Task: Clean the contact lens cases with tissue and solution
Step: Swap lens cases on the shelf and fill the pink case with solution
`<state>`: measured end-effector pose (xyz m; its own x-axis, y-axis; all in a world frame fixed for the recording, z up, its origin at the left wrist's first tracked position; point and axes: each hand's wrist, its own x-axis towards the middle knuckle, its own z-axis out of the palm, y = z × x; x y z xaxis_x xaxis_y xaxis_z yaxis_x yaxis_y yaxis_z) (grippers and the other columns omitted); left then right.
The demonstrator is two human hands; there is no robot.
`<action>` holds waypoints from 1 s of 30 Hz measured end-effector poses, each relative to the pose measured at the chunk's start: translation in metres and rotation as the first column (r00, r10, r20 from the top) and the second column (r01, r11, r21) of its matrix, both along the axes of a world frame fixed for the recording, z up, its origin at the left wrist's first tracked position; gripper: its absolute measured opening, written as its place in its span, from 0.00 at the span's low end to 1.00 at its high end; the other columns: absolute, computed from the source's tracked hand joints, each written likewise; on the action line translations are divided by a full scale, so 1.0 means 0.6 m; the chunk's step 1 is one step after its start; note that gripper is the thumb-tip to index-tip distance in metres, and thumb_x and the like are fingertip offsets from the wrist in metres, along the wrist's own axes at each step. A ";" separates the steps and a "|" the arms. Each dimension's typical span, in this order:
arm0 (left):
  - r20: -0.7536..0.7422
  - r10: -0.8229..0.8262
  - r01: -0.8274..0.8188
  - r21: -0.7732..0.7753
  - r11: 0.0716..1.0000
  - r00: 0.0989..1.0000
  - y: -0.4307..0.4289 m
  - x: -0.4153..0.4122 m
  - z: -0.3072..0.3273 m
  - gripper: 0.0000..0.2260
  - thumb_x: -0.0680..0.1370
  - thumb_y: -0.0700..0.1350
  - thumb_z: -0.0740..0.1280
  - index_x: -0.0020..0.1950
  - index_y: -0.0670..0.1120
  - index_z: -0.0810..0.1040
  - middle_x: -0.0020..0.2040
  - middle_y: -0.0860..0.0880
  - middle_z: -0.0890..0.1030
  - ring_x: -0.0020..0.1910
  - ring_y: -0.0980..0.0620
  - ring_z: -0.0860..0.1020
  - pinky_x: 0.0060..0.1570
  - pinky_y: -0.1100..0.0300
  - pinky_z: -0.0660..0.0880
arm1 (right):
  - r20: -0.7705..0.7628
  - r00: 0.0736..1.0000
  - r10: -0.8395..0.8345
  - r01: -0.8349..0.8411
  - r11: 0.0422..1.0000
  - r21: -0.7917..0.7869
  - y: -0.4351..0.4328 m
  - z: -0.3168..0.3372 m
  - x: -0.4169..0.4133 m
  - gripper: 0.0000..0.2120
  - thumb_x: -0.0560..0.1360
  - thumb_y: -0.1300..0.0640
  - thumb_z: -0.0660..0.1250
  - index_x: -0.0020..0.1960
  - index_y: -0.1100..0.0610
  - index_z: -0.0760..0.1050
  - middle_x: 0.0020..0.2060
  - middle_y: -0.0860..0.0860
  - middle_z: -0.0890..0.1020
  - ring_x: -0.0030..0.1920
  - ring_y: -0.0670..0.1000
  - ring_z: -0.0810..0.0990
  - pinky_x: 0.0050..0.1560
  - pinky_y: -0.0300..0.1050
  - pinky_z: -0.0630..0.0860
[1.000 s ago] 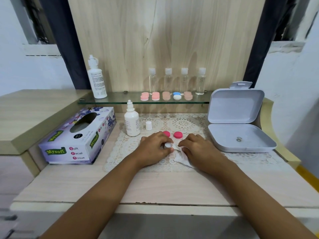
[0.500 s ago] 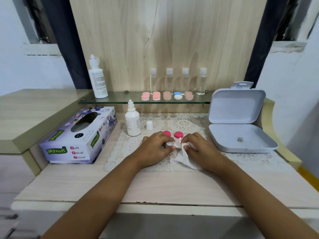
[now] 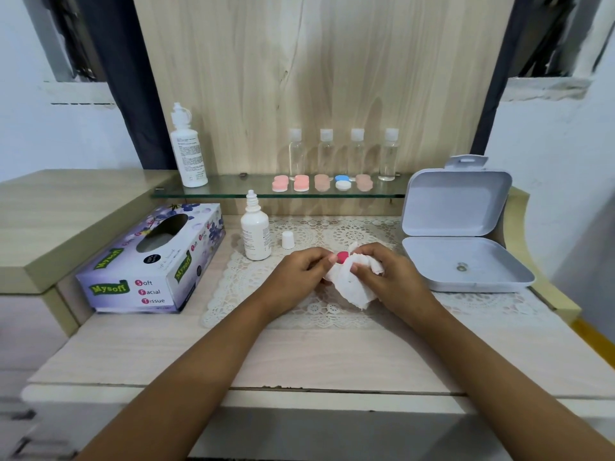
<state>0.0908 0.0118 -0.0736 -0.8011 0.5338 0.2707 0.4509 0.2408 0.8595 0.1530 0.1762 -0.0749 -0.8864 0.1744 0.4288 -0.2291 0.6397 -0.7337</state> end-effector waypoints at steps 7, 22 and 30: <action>-0.040 -0.088 0.087 -0.022 0.996 0.995 -0.007 0.010 0.007 0.13 0.73 0.41 0.71 0.54 0.55 0.79 0.40 0.61 0.79 0.37 0.64 0.75 0.41 0.70 0.73 | -0.041 0.992 -0.117 0.117 0.993 0.014 0.000 0.009 0.000 0.08 0.75 0.57 0.66 0.53 0.57 0.78 0.41 0.46 0.77 0.42 0.46 0.74 0.35 0.24 0.67; -0.009 -0.075 0.076 0.047 0.996 0.997 -0.013 0.013 0.013 0.14 0.70 0.42 0.74 0.52 0.56 0.81 0.36 0.45 0.78 0.34 0.57 0.75 0.38 0.66 0.75 | -0.367 0.930 -0.026 0.193 0.883 0.427 0.001 -0.011 0.006 0.16 0.76 0.58 0.57 0.58 0.65 0.75 0.54 0.62 0.76 0.51 0.60 0.78 0.51 0.41 0.72; -0.068 -0.061 0.062 0.012 0.998 0.996 -0.016 0.009 0.014 0.12 0.70 0.45 0.74 0.52 0.57 0.81 0.36 0.44 0.79 0.36 0.58 0.74 0.42 0.65 0.72 | -0.448 0.892 0.055 0.235 0.790 0.566 0.003 -0.004 0.008 0.13 0.75 0.58 0.55 0.56 0.59 0.71 0.46 0.54 0.80 0.47 0.54 0.75 0.41 0.43 0.75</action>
